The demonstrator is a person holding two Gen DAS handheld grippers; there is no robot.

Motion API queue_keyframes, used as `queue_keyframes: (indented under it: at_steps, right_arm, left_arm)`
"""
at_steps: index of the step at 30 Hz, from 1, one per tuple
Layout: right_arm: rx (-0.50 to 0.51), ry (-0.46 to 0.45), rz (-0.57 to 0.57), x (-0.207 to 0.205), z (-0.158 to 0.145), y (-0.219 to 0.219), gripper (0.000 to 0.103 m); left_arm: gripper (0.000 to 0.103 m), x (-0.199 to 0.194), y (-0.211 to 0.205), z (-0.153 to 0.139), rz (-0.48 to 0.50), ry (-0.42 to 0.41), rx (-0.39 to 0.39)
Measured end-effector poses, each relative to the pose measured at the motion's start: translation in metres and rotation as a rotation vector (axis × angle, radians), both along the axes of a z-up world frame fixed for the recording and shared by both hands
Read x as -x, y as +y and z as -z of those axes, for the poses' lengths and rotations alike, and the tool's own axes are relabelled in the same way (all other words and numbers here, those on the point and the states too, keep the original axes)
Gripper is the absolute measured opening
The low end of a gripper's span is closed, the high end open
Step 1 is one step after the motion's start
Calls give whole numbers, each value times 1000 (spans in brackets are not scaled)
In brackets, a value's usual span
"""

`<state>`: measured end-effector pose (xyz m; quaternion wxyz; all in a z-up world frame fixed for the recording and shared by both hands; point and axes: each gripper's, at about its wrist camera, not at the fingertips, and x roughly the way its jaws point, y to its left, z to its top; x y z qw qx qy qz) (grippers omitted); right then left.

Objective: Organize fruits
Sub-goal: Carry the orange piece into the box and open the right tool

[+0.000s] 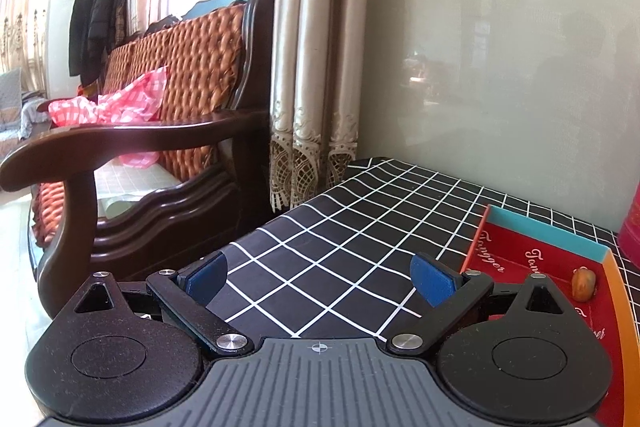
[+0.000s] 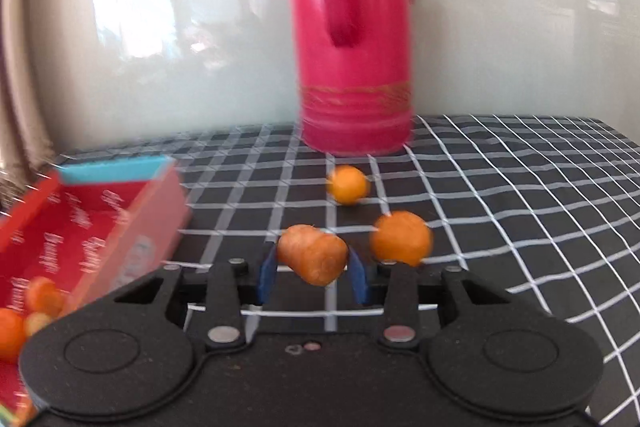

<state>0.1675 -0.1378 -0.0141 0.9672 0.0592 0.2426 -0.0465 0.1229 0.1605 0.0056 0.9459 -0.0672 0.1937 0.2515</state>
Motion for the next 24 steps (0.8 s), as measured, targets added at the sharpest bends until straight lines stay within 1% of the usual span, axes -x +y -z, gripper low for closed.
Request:
queue_keyframes:
  at_steps: [5, 10, 12, 16, 21, 23, 24]
  right_arm:
    - [-13, -94, -149, 14, -12, 20, 30]
    - [22, -174, -298, 26, -22, 46, 30]
    - [50, -182, -347, 29, -25, 59, 30]
    - [90, -153, -411, 28, -21, 81, 31]
    - [186, -144, -447, 32, -15, 105, 31]
    - [240, -164, -428, 37, -13, 111, 46]
    - [260, -178, -419, 40, -12, 113, 68]
  left_arm:
    - [97, 1, 4, 0, -10, -2, 6]
    - [98, 2, 5, 0, -11, 0, 2]
    - [98, 3, 5, 0, -11, -2, 1]
    - [98, 2, 6, -1, -12, -1, 3]
    - [98, 2, 6, -1, -12, -4, -6]
    - [98, 2, 6, -1, -13, -3, -9]
    - [98, 2, 7, -1, -15, -3, -9]
